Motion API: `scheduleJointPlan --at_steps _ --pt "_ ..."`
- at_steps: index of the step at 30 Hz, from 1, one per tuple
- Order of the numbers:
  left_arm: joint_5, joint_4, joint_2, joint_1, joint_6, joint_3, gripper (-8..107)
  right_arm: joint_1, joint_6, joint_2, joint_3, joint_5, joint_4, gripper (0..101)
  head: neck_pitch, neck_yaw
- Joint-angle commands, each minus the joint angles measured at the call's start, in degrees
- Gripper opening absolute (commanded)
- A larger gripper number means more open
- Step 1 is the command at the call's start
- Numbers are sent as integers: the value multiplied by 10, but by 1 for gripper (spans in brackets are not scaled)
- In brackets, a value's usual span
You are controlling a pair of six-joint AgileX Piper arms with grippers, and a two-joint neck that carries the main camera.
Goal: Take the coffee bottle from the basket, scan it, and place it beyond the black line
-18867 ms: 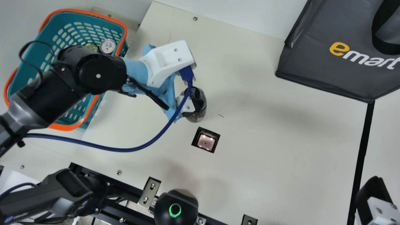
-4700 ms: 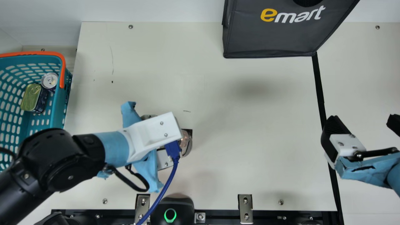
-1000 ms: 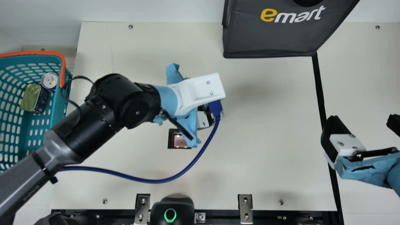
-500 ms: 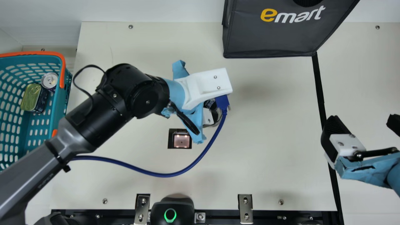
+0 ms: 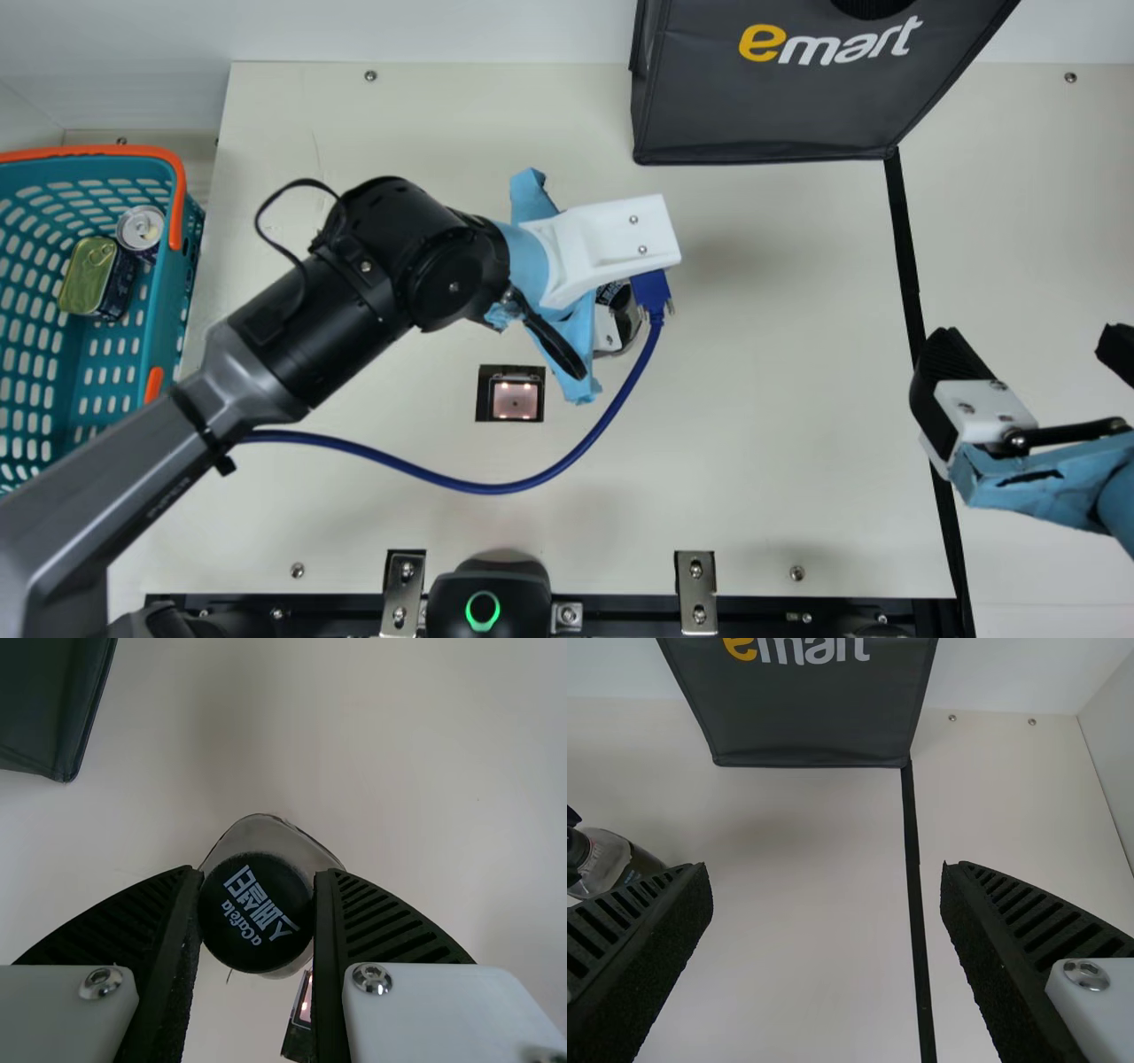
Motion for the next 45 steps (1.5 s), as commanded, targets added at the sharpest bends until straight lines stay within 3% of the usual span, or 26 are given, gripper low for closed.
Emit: scheduleJointPlan --at_steps 1,6,30,45 --pt "0 2 2 -1 -1 -1 10 0 0 0 0 0 0 91 -15 1" --pt "0 8 7 -5 -5 -4 11 0 0 0 0 0 0 91 -15 1" --pt "21 11 23 0 -37 -41 90 0 0 0 0 0 0 91 -15 1" --pt "33 7 7 19 -56 -58 90 0 0 0 0 0 0 91 -15 1"
